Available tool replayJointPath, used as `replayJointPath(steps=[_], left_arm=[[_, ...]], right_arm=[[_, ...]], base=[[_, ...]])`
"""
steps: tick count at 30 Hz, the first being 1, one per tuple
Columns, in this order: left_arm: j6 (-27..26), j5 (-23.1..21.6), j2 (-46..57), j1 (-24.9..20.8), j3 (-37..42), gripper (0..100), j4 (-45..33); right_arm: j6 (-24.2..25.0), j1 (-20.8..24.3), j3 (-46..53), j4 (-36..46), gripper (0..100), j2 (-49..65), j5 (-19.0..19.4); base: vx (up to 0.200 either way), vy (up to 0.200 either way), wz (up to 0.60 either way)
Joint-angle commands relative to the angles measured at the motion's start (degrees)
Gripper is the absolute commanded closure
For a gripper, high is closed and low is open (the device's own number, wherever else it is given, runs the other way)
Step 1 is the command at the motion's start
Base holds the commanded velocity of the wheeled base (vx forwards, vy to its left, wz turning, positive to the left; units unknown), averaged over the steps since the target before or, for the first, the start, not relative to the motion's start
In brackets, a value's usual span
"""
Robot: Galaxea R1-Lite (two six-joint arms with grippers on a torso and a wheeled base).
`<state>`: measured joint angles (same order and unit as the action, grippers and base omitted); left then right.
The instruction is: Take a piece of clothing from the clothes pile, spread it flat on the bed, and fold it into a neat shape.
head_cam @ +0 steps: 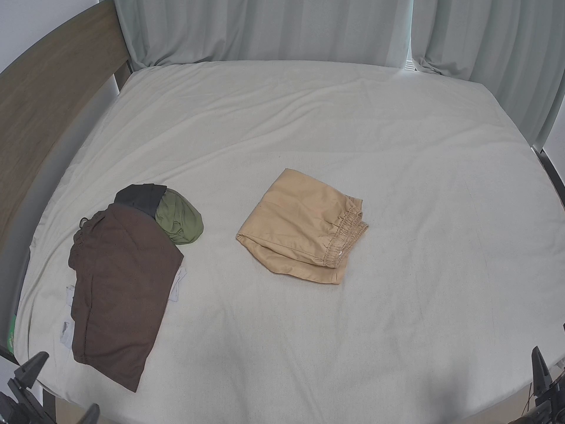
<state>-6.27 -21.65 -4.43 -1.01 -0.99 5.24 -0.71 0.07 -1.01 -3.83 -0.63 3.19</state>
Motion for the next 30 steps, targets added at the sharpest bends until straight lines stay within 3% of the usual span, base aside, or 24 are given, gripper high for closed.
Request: replayJointPath(steps=[1, 6, 9, 16, 19, 22, 23, 24, 26, 28, 30], left_arm=[[3.6, 9.5, 3.4, 1.4, 0.8, 0, -0.9], [3.1, 19.8, 3.4, 1.6, 0.8, 0, -1.7], [5.7, 23.8, 3.5, 1.4, 0.5, 0, -7.4], [6.2, 23.5, 4.1, 1.0, 0.8, 0, -5.3], [6.0, 23.4, 4.1, 1.0, 0.8, 0, -5.2], [6.0, 23.4, 4.2, 1.1, 0.8, 0, -5.2], [6.0, 23.4, 4.2, 1.1, 0.8, 0, -5.2], [6.0, 23.4, 4.1, 1.0, 0.8, 0, -5.2], [6.1, 23.4, 4.1, 1.0, 0.8, 0, -5.2], [6.1, 23.4, 4.1, 1.0, 0.8, 0, -5.2], [6.0, 23.4, 4.2, 1.0, 0.9, 0, -5.2]], right_arm=[[-1.3, 0.0, 1.0, -0.1, 0, 0.6, -1.0], [-2.5, 0.0, 0.9, 0.4, 0, 0.6, -0.7], [-1.0, 0.1, 0.9, 0.5, 0, 0.6, -0.9], [0.6, 0.1, 0.9, 0.4, 0, 0.6, -0.3], [-0.4, -0.1, 1.0, -0.1, 0, 0.6, 5.4], [-0.4, 0.0, 1.0, -0.1, 0, 0.6, 5.3], [-0.5, 0.0, 1.0, 0.0, 0, 0.6, 4.1], [-1.1, 0.0, 1.0, 0.1, 0, 0.6, -0.8], [-2.8, 0.1, 0.9, 0.6, 0, 0.6, -6.4], [-3.3, 0.2, 0.8, 0.8, 0, 0.6, -5.4], [-2.1, 0.2, 0.8, 1.7, 0, 0.6, 4.8]], base=[[0.000, 0.000, 0.00], [0.000, 0.000, 0.00], [0.000, 0.000, 0.00], [0.000, 0.000, 0.00], [0.000, 0.000, 0.00], [0.000, 0.000, 0.00], [0.000, 0.000, 0.00], [0.000, 0.000, 0.00], [0.000, 0.000, 0.00], [0.000, 0.000, 0.00], [0.000, 0.000, 0.00]])
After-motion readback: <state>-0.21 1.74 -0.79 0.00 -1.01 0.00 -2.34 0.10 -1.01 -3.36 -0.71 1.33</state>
